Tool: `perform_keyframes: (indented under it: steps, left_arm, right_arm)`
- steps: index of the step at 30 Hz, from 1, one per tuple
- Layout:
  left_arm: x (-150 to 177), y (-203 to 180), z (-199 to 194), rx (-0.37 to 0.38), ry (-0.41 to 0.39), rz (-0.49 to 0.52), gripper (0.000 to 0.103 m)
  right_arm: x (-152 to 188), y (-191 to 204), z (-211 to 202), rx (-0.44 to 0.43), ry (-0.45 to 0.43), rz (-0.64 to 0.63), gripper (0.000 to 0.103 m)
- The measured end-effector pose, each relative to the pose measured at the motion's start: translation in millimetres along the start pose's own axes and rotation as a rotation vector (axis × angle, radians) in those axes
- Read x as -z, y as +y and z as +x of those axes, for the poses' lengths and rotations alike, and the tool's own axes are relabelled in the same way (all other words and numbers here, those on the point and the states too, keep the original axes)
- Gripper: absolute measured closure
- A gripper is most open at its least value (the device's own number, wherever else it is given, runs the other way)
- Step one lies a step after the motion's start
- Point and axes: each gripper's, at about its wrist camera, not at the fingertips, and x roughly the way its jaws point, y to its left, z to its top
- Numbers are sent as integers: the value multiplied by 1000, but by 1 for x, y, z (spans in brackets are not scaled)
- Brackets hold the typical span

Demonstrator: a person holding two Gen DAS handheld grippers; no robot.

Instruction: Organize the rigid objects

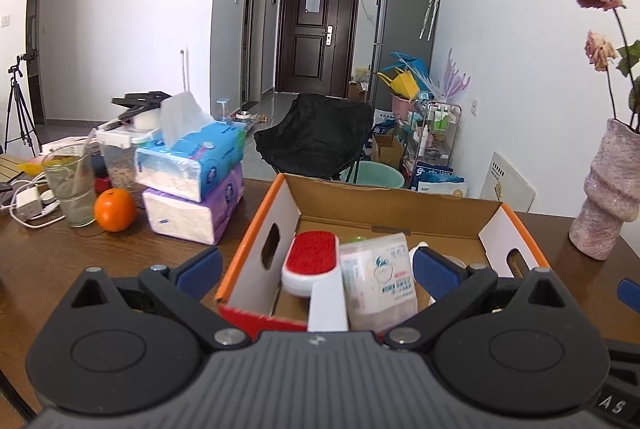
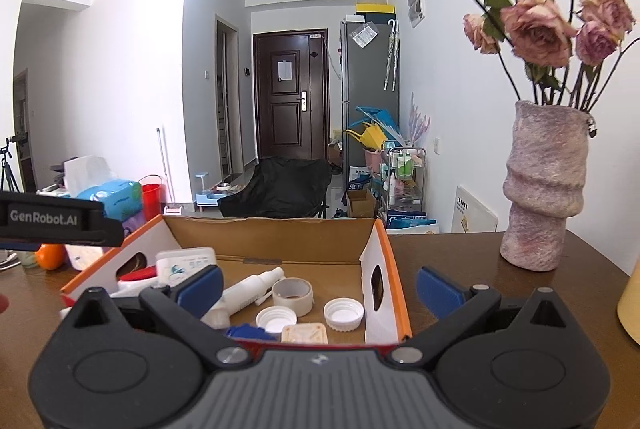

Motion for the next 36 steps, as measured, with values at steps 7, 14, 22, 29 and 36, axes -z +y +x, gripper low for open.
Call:
perform_keyframes:
  steps: [7,14,22,29,36]
  left_arm:
    - [11,14,-48,6,-6,11,0]
    - [28,25,-113,26,-36,16,0]
    - [60,42,-194,25,-65,9,0]
    - [93,58,-265,26,-87,25,0]
    - [129,68,-318,31,-88,45,0]
  right_arm:
    - [-2,3,-52,6,-18,20,0]
    - [-1,6,-118,7,-52,27,0]
    - [15,11,-202,-30,-77,33,0]
    - [35,19,-278,-38,-101,14,0]
    - [64,28,-339,-32,-90,-14,0]
